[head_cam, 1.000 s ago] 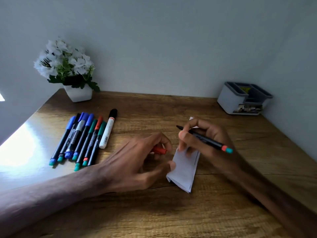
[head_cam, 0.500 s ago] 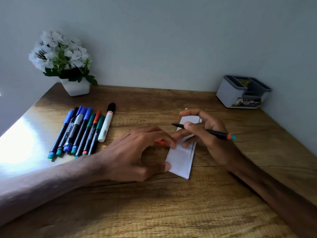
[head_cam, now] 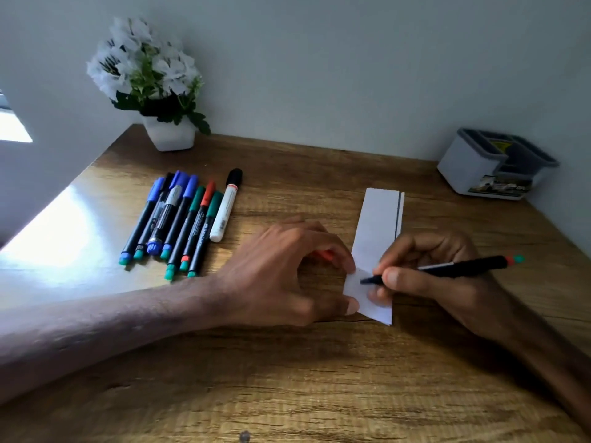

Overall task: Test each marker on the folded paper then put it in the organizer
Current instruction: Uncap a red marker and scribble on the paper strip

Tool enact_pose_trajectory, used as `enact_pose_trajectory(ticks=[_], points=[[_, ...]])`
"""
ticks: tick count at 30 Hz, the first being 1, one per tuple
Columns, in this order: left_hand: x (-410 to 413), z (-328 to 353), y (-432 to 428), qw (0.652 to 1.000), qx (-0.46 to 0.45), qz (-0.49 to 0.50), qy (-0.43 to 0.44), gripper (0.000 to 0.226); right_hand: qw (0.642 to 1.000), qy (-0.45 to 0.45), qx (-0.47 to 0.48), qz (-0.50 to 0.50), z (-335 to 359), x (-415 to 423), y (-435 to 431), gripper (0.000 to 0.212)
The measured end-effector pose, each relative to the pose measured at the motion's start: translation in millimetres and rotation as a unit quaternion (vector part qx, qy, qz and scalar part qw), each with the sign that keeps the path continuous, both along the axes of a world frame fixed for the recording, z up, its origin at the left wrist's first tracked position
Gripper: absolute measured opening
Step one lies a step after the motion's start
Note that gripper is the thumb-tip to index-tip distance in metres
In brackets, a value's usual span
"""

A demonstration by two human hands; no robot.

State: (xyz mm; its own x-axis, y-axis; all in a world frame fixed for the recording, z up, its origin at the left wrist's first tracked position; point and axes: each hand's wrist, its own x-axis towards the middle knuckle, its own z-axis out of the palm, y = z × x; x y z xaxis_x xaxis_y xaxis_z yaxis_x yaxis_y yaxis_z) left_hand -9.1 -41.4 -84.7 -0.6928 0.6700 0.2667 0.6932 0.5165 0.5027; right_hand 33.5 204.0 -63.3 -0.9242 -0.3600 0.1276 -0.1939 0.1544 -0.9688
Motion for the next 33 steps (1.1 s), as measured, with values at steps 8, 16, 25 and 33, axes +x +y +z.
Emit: enact_pose_trajectory(ticks=[8,16,25,33], points=[[-14,4,-1,0.997,-0.059,-0.046,-0.012,0.07,0.999,0.004,0.024,0.043,-4,-2,4,0.008],[-13,2,3,0.992,-0.089,-0.038,0.084,0.067,0.997,0.046,0.062,-0.004,3,2,-4,0.017],[-11,-3,4,0.991,-0.091,-0.037,0.088,0.073,0.994,0.091,0.051,0.031,-9,-8,-11,0.002],[-12,-4,2,0.991,-0.095,-0.052,0.083,0.075,0.984,0.147,0.083,0.05,-14,-8,-14,0.015]])
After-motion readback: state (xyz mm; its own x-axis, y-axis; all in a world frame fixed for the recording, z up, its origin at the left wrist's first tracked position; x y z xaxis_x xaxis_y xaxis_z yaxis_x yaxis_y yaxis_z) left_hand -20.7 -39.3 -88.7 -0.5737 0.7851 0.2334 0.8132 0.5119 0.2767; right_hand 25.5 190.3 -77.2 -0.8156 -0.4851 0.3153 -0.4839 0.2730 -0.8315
